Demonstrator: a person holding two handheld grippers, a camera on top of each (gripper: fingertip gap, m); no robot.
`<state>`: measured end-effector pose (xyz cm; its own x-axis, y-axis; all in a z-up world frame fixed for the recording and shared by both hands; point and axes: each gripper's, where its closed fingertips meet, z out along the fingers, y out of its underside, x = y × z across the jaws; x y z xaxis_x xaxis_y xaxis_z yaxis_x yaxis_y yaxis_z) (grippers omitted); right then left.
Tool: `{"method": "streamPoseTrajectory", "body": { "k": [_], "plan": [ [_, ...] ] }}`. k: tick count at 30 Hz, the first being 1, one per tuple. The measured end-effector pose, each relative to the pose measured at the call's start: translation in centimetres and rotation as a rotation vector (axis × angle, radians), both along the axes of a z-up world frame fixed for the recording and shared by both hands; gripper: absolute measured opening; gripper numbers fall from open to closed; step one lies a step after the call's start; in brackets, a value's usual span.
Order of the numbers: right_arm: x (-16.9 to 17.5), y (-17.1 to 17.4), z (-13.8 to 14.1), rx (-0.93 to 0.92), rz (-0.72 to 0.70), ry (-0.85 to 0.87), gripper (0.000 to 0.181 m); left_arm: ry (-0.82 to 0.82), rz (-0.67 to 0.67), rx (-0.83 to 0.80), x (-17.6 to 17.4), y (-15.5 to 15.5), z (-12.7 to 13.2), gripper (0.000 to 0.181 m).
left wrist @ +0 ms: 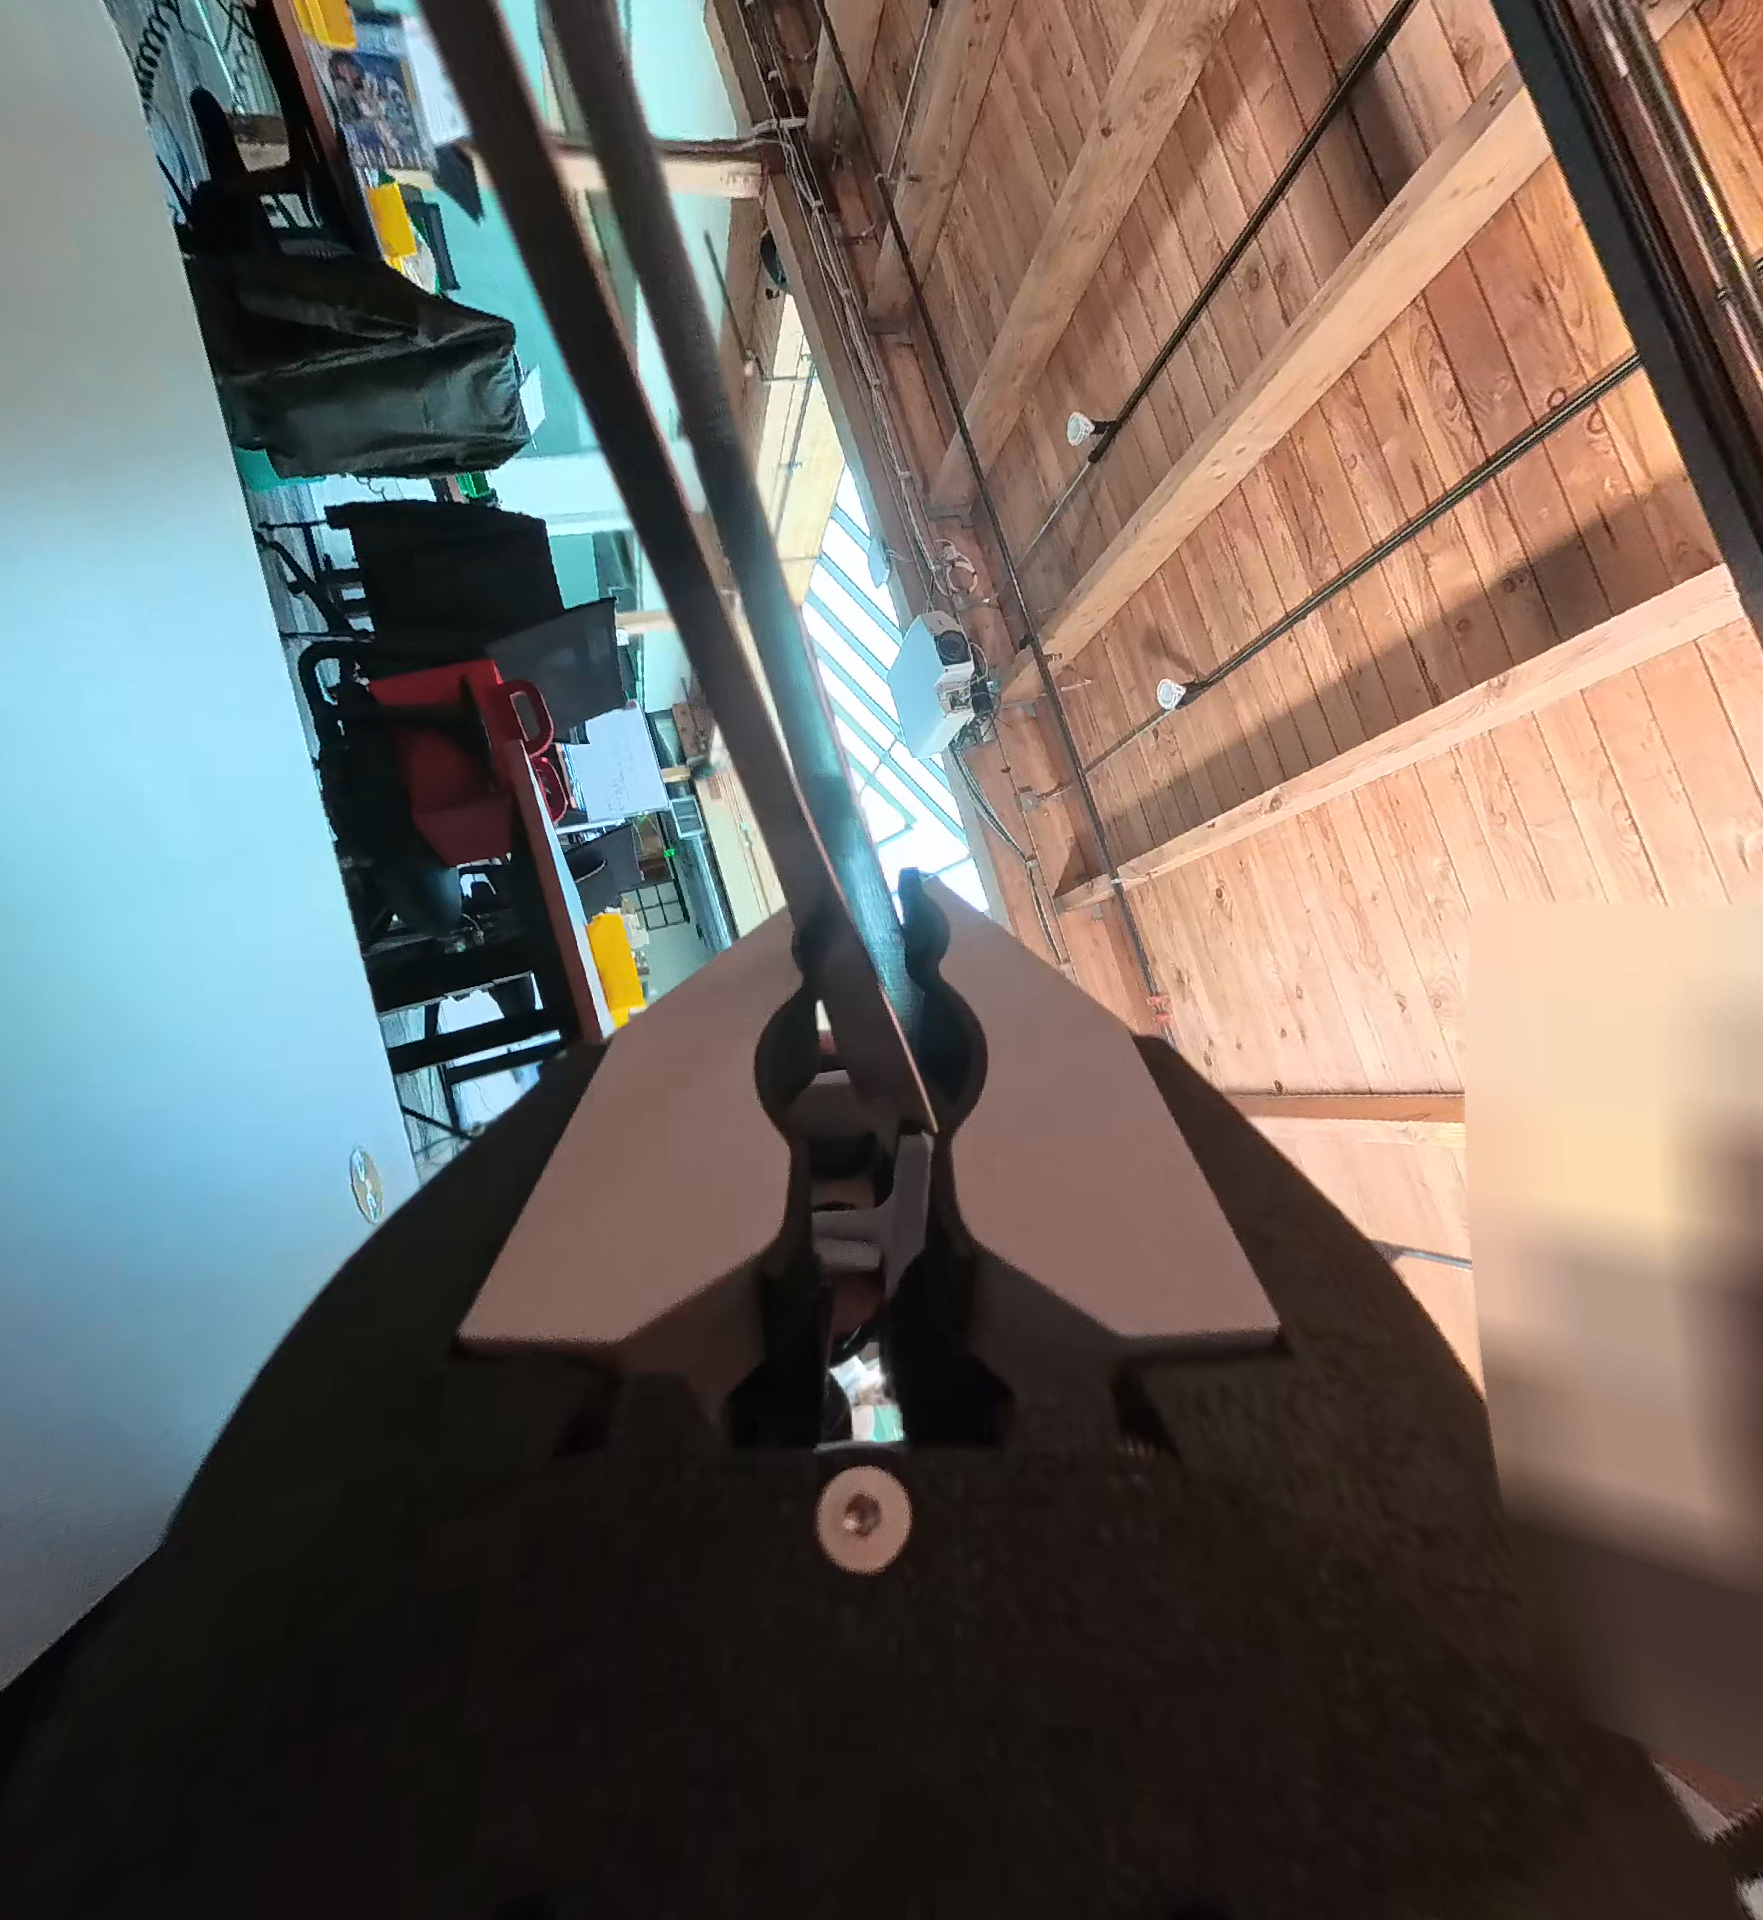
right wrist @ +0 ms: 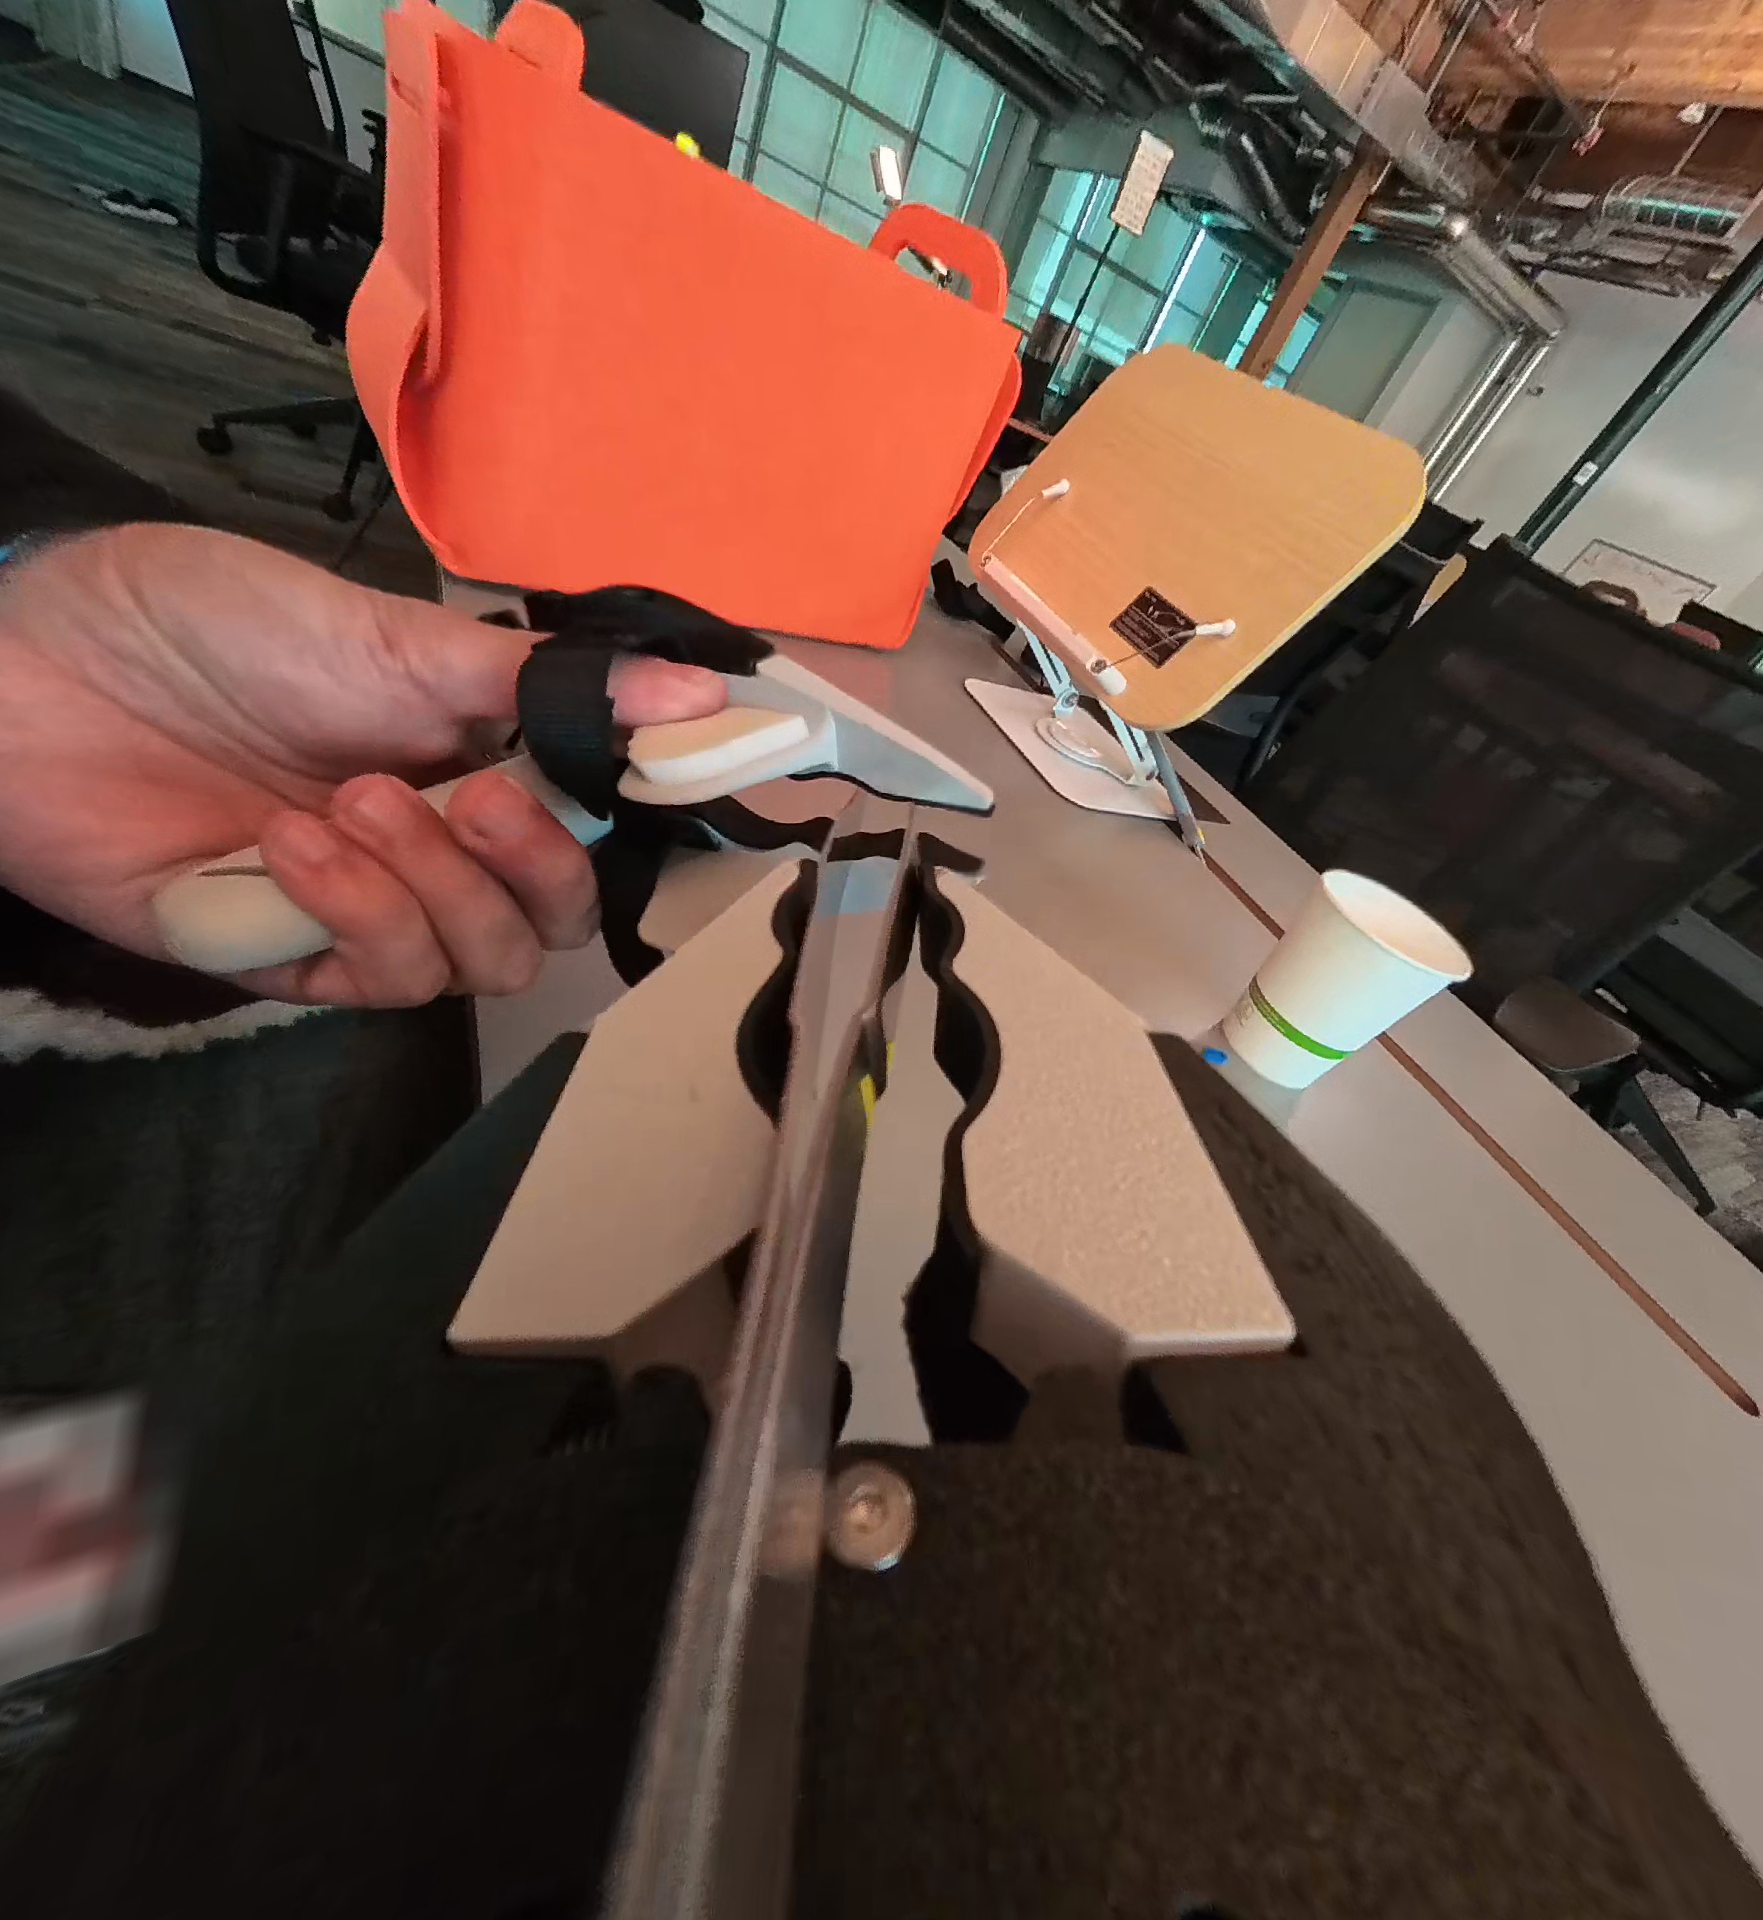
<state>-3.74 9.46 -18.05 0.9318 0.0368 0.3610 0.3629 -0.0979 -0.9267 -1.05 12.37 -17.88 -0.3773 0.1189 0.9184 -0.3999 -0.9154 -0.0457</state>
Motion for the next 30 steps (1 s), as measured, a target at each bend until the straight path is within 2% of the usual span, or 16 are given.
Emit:
{"method": "streamPoseTrajectory", "body": {
  "k": [4, 12, 19, 24, 30],
  "plan": [
    [0.5, -0.4, 0.0, -0.059, -0.025, 0.041, 0.014, 0.036, -0.049, 0.032, 0.2, -0.5, -0.6, 0.012],
    [-0.4, -0.3, -0.1, -0.014, -0.012, -0.053, 0.014, 0.155, -0.157, 0.068, 0.1, -1.3, -2.2, 0.012],
    [-0.1, -0.4, -0.3, -0.01, -0.001, 0.024, 0.014, 0.156, -0.152, 0.144, 0.1, -0.9, -2.4, 0.013],
    [0.1, 0.0, -1.2, -0.053, 0.005, 0.041, 0.014, 0.195, -0.155, 0.107, 0.2, -0.7, -3.5, 0.013],
    [0.9, -0.4, -0.7, -0.085, 0.01, 0.225, 0.008, 0.156, -0.186, 0.117, 0.4, -0.9, -3.3, 0.016]
  ]
}}
